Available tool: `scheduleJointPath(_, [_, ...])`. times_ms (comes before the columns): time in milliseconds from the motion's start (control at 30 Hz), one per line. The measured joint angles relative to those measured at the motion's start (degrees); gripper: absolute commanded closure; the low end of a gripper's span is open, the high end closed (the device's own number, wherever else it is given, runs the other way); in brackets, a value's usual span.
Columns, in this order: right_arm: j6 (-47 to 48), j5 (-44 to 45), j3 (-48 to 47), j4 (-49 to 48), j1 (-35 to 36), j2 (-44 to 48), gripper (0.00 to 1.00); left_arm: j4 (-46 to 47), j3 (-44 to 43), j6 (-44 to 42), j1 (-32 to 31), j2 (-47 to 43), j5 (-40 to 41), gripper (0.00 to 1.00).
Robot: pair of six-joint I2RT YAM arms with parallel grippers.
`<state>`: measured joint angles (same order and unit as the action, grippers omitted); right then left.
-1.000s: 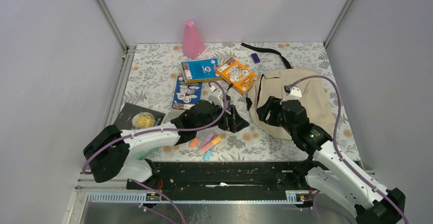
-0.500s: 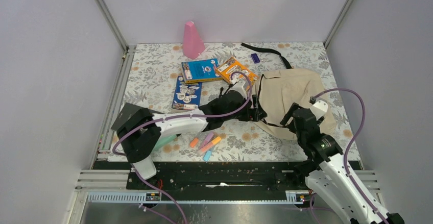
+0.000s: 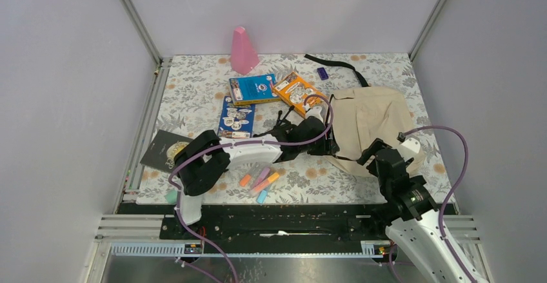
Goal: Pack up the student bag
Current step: Unzip the student bag at the center of the board.
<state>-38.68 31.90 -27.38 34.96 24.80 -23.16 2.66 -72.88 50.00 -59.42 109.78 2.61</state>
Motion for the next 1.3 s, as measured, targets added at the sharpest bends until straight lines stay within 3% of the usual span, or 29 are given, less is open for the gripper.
scheduleJointPath(133, [0.0,-0.66,0.87,0.0,0.0,0.35,0.18,-0.68,-0.48,0.02,0.0,0.37,1.6,0.45])
scheduleJointPath(267, [0.0,-1.62,1.73,0.02,0.0,0.55,0.18,-0.68,-1.01,0.17,-0.02,0.83,2.23,0.54])
scheduleJointPath(1300, [-0.02,-4.24,1.95,0.07,0.0,0.24,0.18,2.14,2.27,0.24,-3.15,-2.54,11.74,0.5])
